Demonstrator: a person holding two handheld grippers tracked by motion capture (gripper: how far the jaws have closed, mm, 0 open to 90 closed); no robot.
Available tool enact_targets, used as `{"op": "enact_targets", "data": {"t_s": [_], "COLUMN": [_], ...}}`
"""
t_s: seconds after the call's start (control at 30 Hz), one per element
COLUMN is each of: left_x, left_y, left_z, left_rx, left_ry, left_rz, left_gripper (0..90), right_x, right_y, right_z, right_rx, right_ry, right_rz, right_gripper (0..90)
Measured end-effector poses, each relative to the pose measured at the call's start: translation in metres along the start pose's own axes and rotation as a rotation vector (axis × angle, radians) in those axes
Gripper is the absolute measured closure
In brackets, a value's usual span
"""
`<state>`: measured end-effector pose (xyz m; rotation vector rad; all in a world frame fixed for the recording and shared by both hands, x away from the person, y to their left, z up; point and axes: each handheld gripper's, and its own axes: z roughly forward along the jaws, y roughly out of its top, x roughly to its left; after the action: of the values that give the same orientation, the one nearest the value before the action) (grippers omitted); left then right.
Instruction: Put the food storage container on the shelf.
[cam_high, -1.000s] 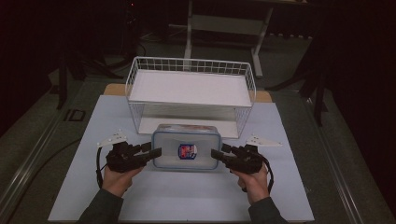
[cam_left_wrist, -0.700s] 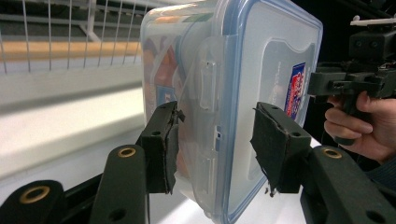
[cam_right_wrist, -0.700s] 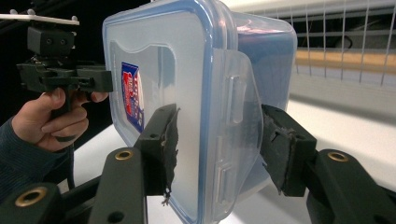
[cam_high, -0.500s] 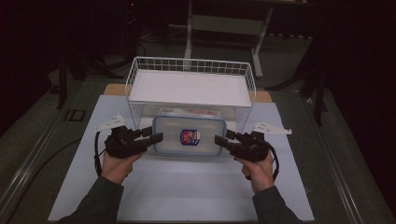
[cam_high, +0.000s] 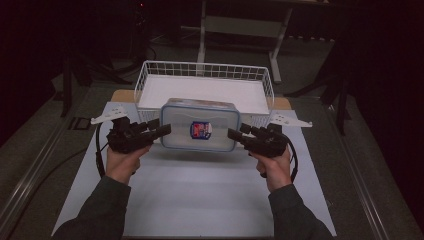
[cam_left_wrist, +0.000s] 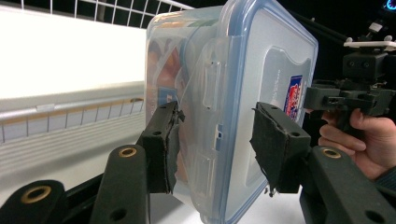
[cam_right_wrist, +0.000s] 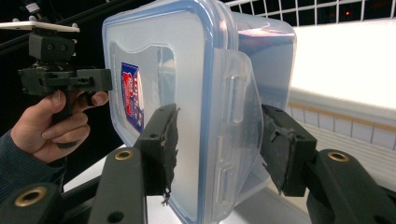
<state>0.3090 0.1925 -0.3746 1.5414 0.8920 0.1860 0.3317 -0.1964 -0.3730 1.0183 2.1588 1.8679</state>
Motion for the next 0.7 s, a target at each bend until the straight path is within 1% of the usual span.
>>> {"op": "enact_targets", "data": {"t_s": [0.1,0.23,0.27,0.3,0.33,0.5,0.7], "left_x": [0.001,0.005,0.005,0.007,0.008,0.013,0.019], "left_y": [0.008,0.018,0.018,0.024,0.026,0.035,0.041], "left_z": [0.003,0.009,0.009,0.013,0.014,0.020,0.026], "left_rx": [-0.021,-0.025,-0.025,-0.026,-0.030,-0.041,-0.048], "left_ry": [-0.011,-0.017,-0.017,-0.016,-0.017,-0.015,-0.016], "left_rz": [-0.006,-0.021,-0.021,-0.026,-0.031,-0.044,-0.050], "left_gripper": [52.0,52.1,52.1,52.1,52.0,52.0,52.0], "right_x": [-0.001,-0.005,-0.005,-0.006,-0.010,-0.017,-0.023], "right_y": [0.008,0.020,0.020,0.023,0.030,0.043,0.053], "right_z": [-0.001,-0.001,-0.001,-0.001,0.001,0.004,0.008], "right_rx": [-0.010,-0.016,-0.016,-0.018,-0.021,-0.043,-0.058], "right_ry": [-0.005,-0.011,-0.011,-0.013,-0.013,-0.018,-0.022], "right_rz": [0.000,0.009,0.009,0.010,0.016,0.031,0.034], "right_gripper": [48.4,48.3,48.3,48.3,48.4,48.5,48.5]}}
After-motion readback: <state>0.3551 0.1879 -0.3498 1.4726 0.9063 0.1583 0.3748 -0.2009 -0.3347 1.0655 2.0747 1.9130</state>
